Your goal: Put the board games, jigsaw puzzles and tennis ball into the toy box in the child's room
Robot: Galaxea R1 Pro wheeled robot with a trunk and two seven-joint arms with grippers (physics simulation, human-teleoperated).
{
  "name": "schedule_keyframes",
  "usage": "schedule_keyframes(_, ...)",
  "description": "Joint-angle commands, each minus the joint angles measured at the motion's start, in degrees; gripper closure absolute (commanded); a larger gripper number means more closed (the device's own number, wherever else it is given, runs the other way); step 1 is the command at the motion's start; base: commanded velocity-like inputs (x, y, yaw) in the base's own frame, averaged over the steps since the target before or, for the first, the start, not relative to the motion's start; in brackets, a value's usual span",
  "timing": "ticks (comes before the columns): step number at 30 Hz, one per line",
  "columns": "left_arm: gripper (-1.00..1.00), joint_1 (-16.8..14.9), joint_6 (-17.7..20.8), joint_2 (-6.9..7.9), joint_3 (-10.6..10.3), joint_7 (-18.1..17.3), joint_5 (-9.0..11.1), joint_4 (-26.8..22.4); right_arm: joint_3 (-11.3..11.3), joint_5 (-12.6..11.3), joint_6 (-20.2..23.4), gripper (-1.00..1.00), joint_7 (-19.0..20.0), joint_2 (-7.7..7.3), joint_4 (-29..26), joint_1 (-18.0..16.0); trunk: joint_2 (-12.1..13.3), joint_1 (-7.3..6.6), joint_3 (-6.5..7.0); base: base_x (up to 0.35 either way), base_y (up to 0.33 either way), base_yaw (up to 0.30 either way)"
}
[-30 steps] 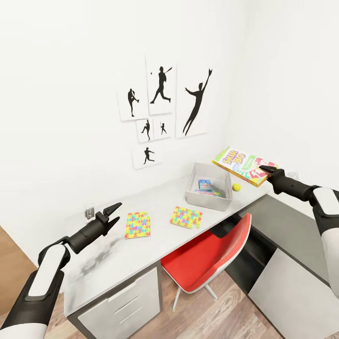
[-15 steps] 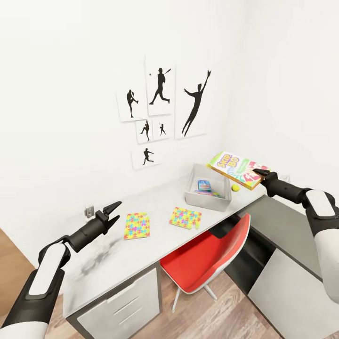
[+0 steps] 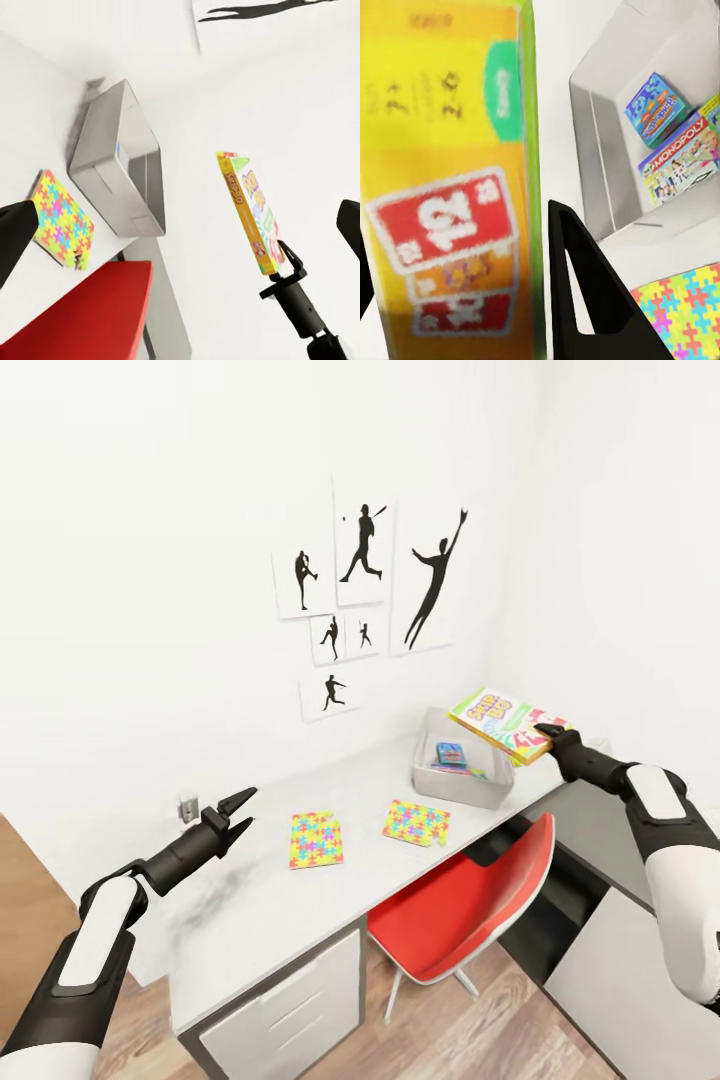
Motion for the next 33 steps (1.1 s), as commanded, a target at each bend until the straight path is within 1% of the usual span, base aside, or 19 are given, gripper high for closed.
schedule_keyframes(1, -1.0, -0.06, 0.32, 0.0, 0.08, -0.18, -0.01, 0.03, -0.26, 0.05, 0.36, 1.0, 0.2, 0.04, 0.0, -0.08, -0.13, 0.04, -0.12, 0.0, 0.273, 0.0)
schedule_keyframes(2, -1.0, -0.06, 0.32, 0.01, 0.07, -0.19, -0.01, 0.01, -0.88, 0.03, -0.11, 1.0, -0.3, 0.12, 0.28, -0.1, -0.13, 0.04, -0.12, 0.0, 0.279, 0.0)
schedule_keyframes(3, -1.0, -0.06, 0.32, 0.01, 0.07, -0.19, -0.01, 0.01, -0.88, 0.03, -0.11, 1.0, -0.3, 0.12, 0.28, -0.1, -0.13, 0.04, -0.12, 0.0, 0.279, 0.0)
schedule_keyframes(7, -1.0, -0.06, 0.37, 0.07, 0.06, -0.2, -0.02, -0.03, -2.9, 0.05, -0.69, 1.0, -1.02, 0.21, 0.59, -0.39, -0.13, 0.04, -0.12, 0.0, 0.284, 0.0)
schedule_keyframes(8, -1.0, -0.06, 0.37, 0.07, 0.06, -0.2, -0.02, -0.03, -2.9, 0.05, -0.69, 1.0, -1.02, 0.21, 0.59, -0.39, -0.13, 0.04, -0.12, 0.0, 0.286, 0.0)
schedule_keyframes(11, -1.0, -0.06, 0.39, 0.1, 0.05, -0.2, -0.04, -0.04, -4.05, 0.07, -1.25, 1.0, -2.05, 0.22, 0.73, -0.74, -0.13, 0.04, -0.12, 0.0, 0.287, 0.0)
schedule_keyframes(14, -1.0, -0.06, 0.4, 0.11, 0.05, -0.2, -0.01, -0.05, -4.68, 0.06, -2.36, 1.0, -4.21, 0.14, 0.85, -1.08, -0.13, 0.04, -0.12, 0.0, 0.286, 0.0)
schedule_keyframes(15, -1.0, -0.06, 0.41, 0.1, 0.05, -0.2, -0.02, -0.05, -4.97, 0.03, -3.0, 1.0, -6.03, 0.09, 1.1, -1.39, -0.13, 0.04, -0.12, 0.0, 0.218, 0.0)
schedule_keyframes(16, -1.0, -0.06, 0.41, 0.05, 0.05, -0.2, -0.03, -0.07, -5.15, 0.01, -3.25, 1.0, -6.89, 0.09, 1.32, -1.6, -0.13, 0.04, -0.12, 0.0, 0.174, 0.0)
schedule_keyframes(18, -1.0, -0.06, 0.41, -0.07, 0.02, -0.2, -0.04, -0.11, -5.74, -0.03, -3.67, 1.0, -8.3, 0.09, 1.88, -2.14, -0.13, 0.04, -0.12, 0.0, 0.125, 0.0)
schedule_keyframes(19, -1.0, -0.06, 0.41, -0.19, -0.02, -0.2, -0.05, -0.4, -6.82, -0.08, -4.16, 1.0, -9.24, 0.09, 2.7, -2.67, -0.13, 0.04, -0.12, 0.0, 0.071, 0.0)
schedule_keyframes(20, -1.0, -0.06, 0.41, -0.19, -0.02, -0.2, -0.05, -0.4, -6.82, -0.08, -4.16, 1.0, -9.24, 0.09, 2.7, -2.67, -0.13, 0.04, -0.12, 0.0, 0.071, 0.0)
schedule_keyframes(21, -1.0, -0.06, 0.41, -0.23, -0.04, -0.18, -0.06, -0.63, -7.49, -0.09, -4.42, 1.0, -9.58, 0.09, 3.19, -2.87, -0.13, 0.04, -0.12, 0.0, 0.057, 0.0)
schedule_keyframes(22, -1.0, -0.04, 0.41, -0.29, -0.07, -0.16, -0.09, -1.14, -8.93, -0.12, -4.79, 1.0, -10.17, -0.04, 4.28, -3.15, -0.13, 0.04, -0.12, 0.0, 0.037, 0.0)
schedule_keyframes(25, -1.0, -0.01, 0.42, -0.34, -0.1, -0.14, -0.13, -1.68, -10.7, -0.15, -4.94, 1.0, -11.39, -0.48, 5.56, -3.39, -0.13, 0.04, -0.12, 0.0, 0.024, 0.0)
schedule_keyframes(26, -1.0, -0.01, 0.42, -0.34, -0.1, -0.14, -0.13, -1.68, -10.7, -0.15, -4.94, 1.0, -11.39, -0.48, 5.56, -3.39, -0.13, 0.04, -0.12, 0.0, 0.019, 0.0)
schedule_keyframes(29, -1.0, 0.01, 0.42, -0.4, -0.11, -0.09, -0.14, -1.96, -11.72, -0.24, -5.01, 1.0, -12.69, -1.02, 6.09, -3.36, -0.13, 0.04, -0.12, 0.0, 0.012, 0.0)
schedule_keyframes(33, -1.0, 0.02, 0.42, -0.45, -0.12, -0.08, -0.15, -2.1, -12.26, -0.52, -5.23, 1.0, -13.5, -1.08, 6.54, -3.33, -0.13, 0.04, -0.12, 0.0, 0.007, 0.0)
